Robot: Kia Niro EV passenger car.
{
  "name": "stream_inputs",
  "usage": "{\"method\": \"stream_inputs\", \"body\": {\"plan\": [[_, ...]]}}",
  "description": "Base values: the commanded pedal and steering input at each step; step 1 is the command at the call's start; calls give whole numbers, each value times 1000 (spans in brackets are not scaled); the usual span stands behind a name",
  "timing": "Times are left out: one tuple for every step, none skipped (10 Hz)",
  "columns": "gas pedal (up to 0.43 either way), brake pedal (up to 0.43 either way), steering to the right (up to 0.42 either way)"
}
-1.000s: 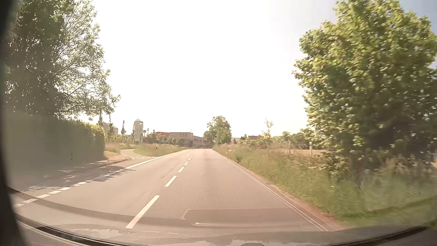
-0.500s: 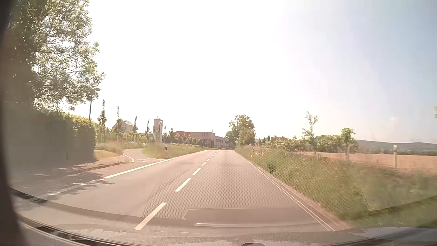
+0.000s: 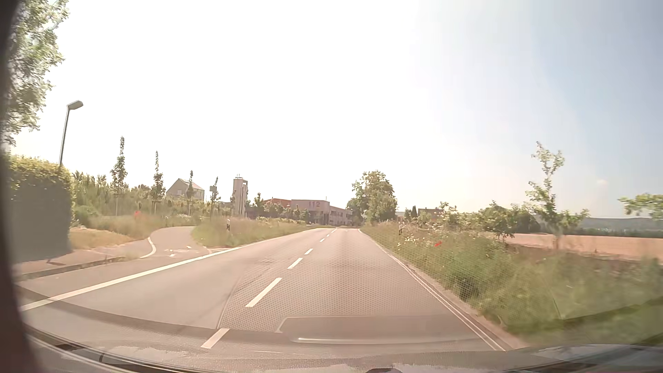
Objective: Follow the waypoints while adhering to traffic rules and regulations
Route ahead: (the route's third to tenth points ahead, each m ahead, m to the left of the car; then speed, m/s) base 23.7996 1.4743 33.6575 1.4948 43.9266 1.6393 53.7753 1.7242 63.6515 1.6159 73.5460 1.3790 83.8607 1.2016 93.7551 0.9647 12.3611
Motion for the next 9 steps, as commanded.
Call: {"method": "stream_inputs", "body": {"plan": [[319, 0, -9], [319, 0, -8], [319, 0, -6], [311, 0, -5], [311, 0, -6], [299, 0, -5], [268, 0, -5], [248, 0, -6], [248, 0, -5]]}}
